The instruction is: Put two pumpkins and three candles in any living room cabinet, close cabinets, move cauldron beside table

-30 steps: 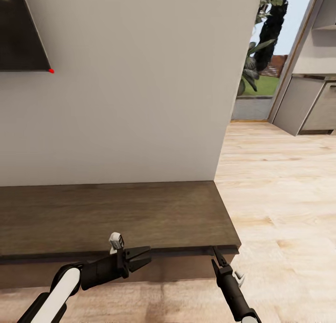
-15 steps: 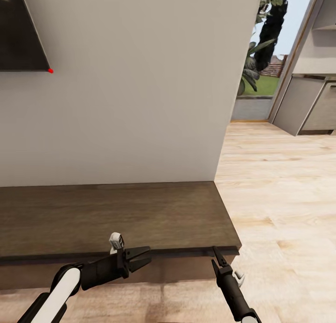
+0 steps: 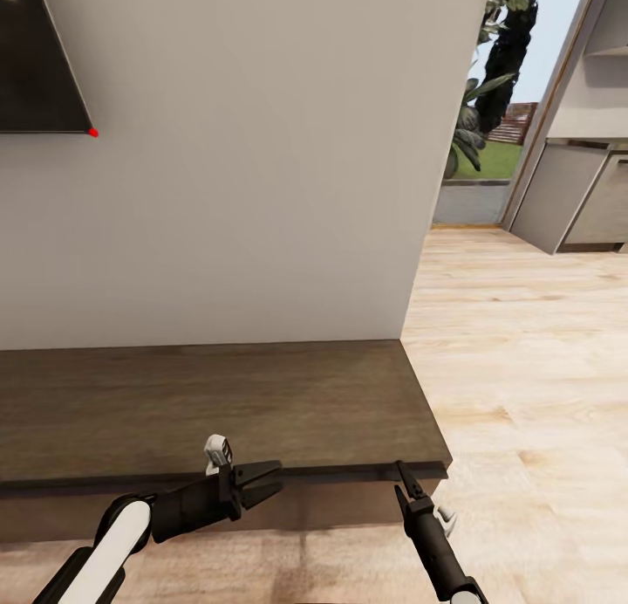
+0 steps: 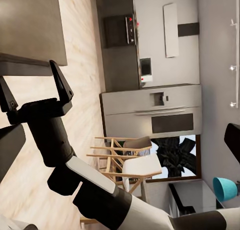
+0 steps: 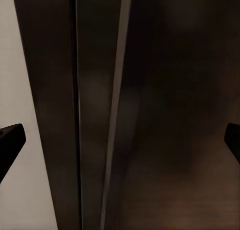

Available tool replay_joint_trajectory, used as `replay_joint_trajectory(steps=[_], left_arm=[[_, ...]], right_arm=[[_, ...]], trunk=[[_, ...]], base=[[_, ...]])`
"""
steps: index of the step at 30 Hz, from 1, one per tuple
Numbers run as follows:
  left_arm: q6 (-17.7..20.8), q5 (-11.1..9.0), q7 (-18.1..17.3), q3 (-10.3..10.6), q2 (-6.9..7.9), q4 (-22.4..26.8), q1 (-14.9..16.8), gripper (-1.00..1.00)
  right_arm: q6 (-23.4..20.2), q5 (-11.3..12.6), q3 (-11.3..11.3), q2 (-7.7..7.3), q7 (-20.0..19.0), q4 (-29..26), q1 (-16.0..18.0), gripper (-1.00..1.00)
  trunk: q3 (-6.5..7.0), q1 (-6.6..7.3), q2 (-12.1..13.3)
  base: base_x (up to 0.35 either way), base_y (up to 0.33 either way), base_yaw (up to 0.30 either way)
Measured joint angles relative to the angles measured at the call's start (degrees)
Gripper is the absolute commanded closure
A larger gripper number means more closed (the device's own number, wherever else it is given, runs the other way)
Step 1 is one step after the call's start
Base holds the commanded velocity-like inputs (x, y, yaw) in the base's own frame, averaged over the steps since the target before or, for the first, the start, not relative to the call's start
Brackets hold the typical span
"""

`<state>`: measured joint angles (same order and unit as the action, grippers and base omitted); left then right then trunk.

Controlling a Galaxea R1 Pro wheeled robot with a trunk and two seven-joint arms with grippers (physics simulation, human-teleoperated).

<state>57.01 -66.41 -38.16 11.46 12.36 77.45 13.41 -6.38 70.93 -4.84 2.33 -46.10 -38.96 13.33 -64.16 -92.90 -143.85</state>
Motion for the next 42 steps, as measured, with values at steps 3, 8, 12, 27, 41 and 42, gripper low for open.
replay_joint_trajectory(steps=[3, 8, 12, 27, 41, 42], left_arm=[[0.01, 0.00, 0.00, 0.00, 0.01, 0.00, 0.00, -1.00], [0.01, 0.00, 0.00, 0.00, 0.00, 0.00, 0.00, -1.00], [0.01, 0.00, 0.00, 0.00, 0.00, 0.00, 0.00, -1.00], [-0.03, 0.00, 0.00, 0.00, 0.00, 0.01, 0.00, -1.00], [-0.06, 0.00, 0.04, 0.00, -0.05, 0.01, 0.00, -1.00], [-0.06, 0.00, 0.07, 0.00, -0.02, 0.01, 0.00, -1.00]], right_arm=[[-0.04, 0.07, 0.00, 0.00, 0.00, 0.00, 0.00, -1.00], [-0.06, 0.09, 0.00, 0.00, 0.00, 0.00, 0.00, -1.00], [-0.09, 0.09, 0.00, 0.00, 0.00, 0.00, 0.00, -1.00], [0.26, -0.37, -0.05, -0.01, 0.29, 0.10, -0.03, 1.00], [0.26, -0.37, -0.04, -0.01, 0.29, 0.10, -0.03, 1.00], [0.26, -0.37, -0.04, -0.01, 0.29, 0.10, -0.03, 1.00]], trunk=[[0.00, 0.00, 0.00], [0.00, 0.00, 0.00], [0.00, 0.00, 0.00], [-0.01, -0.01, 0.00], [-0.01, -0.01, 0.00], [-0.01, -0.01, 0.00]], base=[[0.000, 0.000, 0.000], [0.000, 0.000, 0.000], [0.000, 0.000, 0.000], [-0.009, 0.000, 0.000], [0.000, 0.000, 0.000], [0.000, 0.000, 0.000]])
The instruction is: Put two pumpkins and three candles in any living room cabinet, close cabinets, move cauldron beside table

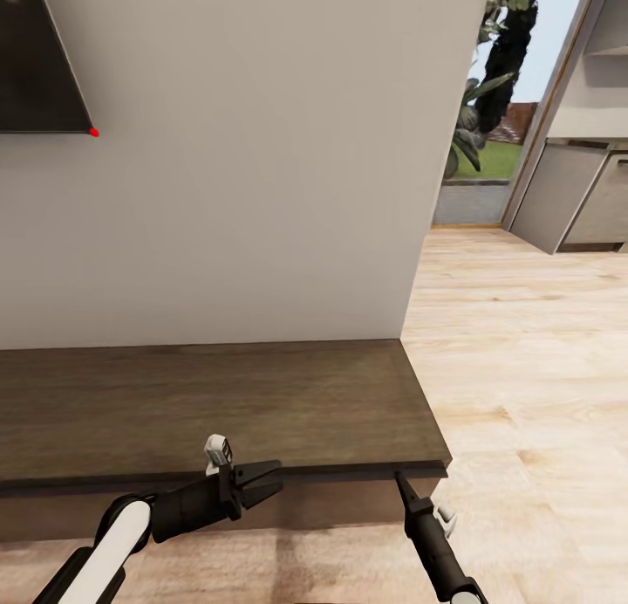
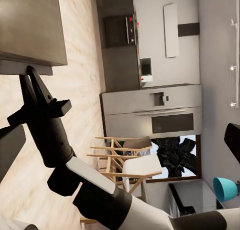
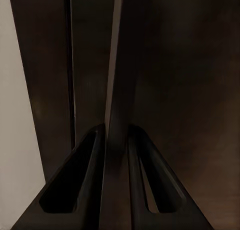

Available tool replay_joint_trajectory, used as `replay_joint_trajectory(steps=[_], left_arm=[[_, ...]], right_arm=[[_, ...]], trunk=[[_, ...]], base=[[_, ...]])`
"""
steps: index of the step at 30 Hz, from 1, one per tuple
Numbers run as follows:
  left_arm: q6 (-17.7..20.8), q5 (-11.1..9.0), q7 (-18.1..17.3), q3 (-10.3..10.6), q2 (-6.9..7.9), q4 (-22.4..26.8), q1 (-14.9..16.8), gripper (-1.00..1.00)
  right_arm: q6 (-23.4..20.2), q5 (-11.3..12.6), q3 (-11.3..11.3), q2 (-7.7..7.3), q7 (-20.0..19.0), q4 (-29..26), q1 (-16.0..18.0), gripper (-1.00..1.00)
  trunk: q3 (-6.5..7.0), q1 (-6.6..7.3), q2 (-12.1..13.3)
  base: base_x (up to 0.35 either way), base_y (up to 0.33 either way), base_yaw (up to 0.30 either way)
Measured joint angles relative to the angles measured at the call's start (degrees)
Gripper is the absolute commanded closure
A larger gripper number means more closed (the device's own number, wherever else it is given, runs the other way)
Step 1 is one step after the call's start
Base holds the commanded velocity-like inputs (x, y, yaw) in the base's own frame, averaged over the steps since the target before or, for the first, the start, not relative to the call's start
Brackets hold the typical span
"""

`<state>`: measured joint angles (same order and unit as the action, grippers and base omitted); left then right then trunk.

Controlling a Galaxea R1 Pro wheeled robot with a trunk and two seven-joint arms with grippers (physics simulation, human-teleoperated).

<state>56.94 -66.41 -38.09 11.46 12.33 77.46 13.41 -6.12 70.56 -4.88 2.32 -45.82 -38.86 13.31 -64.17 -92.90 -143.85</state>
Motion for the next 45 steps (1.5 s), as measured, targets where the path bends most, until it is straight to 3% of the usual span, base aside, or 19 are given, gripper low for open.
replay_joint_trajectory(steps=[45], left_arm=[[0.03, 0.00, -0.06, 0.00, 0.03, 0.00, -0.01, -1.00]], right_arm=[[-0.05, 0.62, -0.25, -0.02, 0.15, -0.01, 0.02, 1.00]], trunk=[[0.01, -0.01, 0.00]], base=[[-0.095, 0.000, 0.000]])
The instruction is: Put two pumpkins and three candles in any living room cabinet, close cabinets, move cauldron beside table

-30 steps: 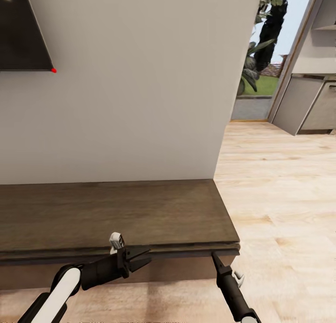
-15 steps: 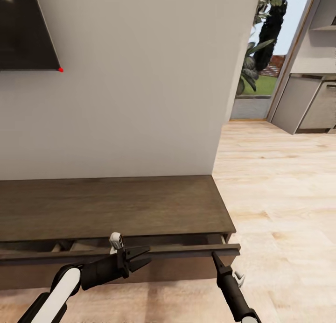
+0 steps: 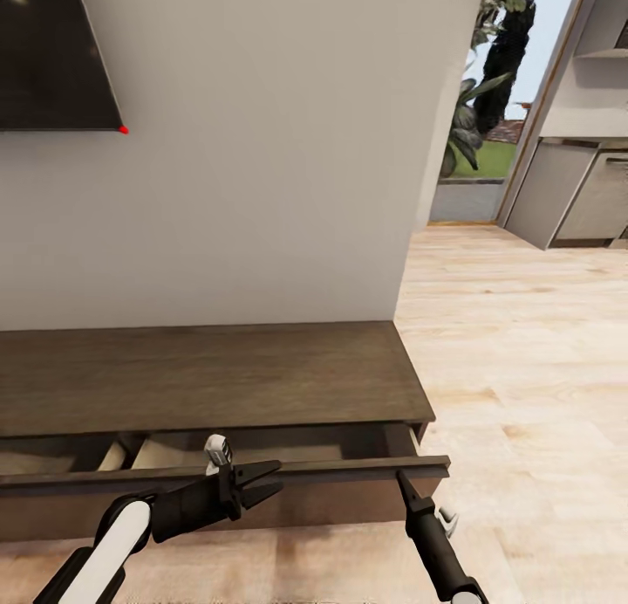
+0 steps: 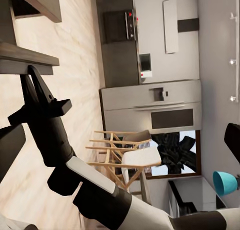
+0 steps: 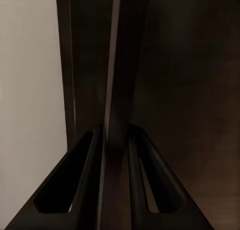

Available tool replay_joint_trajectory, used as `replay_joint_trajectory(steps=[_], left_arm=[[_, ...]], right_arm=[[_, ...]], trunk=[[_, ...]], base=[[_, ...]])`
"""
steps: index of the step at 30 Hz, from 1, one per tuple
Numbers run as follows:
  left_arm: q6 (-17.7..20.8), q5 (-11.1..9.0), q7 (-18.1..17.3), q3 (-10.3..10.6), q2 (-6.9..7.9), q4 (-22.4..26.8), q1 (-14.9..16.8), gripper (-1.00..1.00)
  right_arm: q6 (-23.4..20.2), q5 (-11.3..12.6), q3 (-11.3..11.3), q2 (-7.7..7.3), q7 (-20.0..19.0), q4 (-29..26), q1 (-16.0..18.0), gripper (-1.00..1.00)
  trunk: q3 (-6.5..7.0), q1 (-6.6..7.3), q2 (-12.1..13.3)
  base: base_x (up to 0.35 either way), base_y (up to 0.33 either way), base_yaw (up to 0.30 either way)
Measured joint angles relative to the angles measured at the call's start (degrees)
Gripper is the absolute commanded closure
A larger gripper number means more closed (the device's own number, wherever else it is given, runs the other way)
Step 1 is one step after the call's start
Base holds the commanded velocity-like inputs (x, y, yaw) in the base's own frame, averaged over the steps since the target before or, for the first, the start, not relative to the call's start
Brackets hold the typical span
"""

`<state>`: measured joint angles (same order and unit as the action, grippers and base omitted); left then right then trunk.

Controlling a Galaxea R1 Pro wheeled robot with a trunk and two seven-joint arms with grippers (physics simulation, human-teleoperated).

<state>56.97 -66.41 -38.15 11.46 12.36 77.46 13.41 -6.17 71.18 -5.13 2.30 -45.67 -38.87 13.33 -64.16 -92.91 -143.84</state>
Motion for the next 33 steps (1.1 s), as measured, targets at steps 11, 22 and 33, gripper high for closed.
replay_joint_trajectory(steps=[11, 22, 33], left_arm=[[0.00, 0.00, 0.00, 0.00, 0.00, 0.00, 0.00, -1.00], [-0.02, 0.00, 0.00, 0.00, 0.00, 0.01, 0.00, -1.00], [0.01, 0.00, 0.00, -0.01, -0.03, 0.01, -0.01, -1.00]], right_arm=[[0.03, 0.05, -0.07, -0.01, 0.03, -0.04, -0.01, 1.00], [0.00, 0.17, -0.14, -0.01, 0.06, -0.05, -0.01, 1.00], [0.04, 0.20, -0.18, -0.02, 0.04, -0.03, 0.00, 1.00]], trunk=[[0.00, -0.01, 0.00], [0.00, -0.02, 0.00], [0.00, 0.00, 0.00]], base=[[-0.101, 0.000, 0.000], [-0.107, 0.000, 0.000], [-0.079, 0.000, 0.000]])
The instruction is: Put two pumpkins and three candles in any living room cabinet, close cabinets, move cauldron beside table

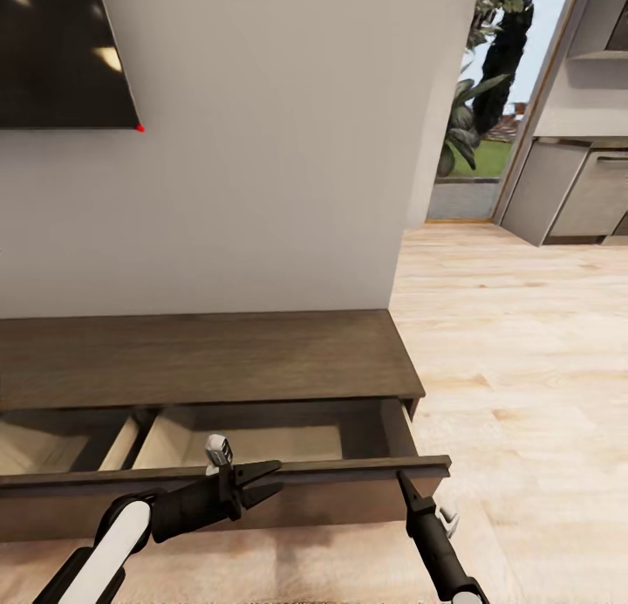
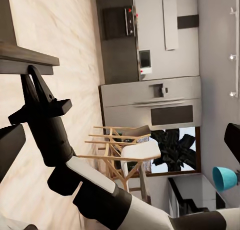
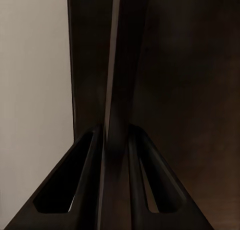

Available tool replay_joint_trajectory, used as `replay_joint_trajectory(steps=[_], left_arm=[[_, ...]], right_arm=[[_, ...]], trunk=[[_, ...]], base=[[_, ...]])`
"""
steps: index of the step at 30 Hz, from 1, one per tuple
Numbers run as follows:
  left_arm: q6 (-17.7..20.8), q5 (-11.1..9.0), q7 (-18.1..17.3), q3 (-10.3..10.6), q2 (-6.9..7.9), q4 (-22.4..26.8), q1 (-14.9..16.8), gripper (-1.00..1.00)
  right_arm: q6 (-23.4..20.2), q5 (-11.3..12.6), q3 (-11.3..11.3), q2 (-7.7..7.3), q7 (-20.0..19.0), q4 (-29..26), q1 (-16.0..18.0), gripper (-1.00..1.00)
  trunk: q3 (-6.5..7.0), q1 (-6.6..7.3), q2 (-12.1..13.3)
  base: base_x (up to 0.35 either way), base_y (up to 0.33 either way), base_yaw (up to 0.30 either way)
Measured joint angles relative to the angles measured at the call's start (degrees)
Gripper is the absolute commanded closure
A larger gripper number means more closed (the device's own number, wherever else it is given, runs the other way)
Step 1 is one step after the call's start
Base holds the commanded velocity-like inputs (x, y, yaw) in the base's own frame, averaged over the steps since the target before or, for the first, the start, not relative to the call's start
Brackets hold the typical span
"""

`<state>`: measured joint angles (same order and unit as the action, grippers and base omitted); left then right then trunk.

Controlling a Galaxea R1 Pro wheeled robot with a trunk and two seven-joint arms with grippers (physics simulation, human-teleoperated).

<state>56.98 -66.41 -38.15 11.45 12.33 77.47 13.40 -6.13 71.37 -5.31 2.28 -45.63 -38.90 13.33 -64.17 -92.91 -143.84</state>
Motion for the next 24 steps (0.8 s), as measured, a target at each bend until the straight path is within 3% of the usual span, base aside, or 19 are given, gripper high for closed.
replay_joint_trajectory(steps=[24], left_arm=[[-0.03, 0.00, 0.02, 0.00, -0.06, 0.00, 0.00, -1.00]], right_arm=[[-0.02, -0.04, -0.19, 0.01, -0.02, 0.01, 0.00, 1.00]], trunk=[[0.00, 0.00, 0.00]], base=[[-0.075, 0.000, 0.000]])
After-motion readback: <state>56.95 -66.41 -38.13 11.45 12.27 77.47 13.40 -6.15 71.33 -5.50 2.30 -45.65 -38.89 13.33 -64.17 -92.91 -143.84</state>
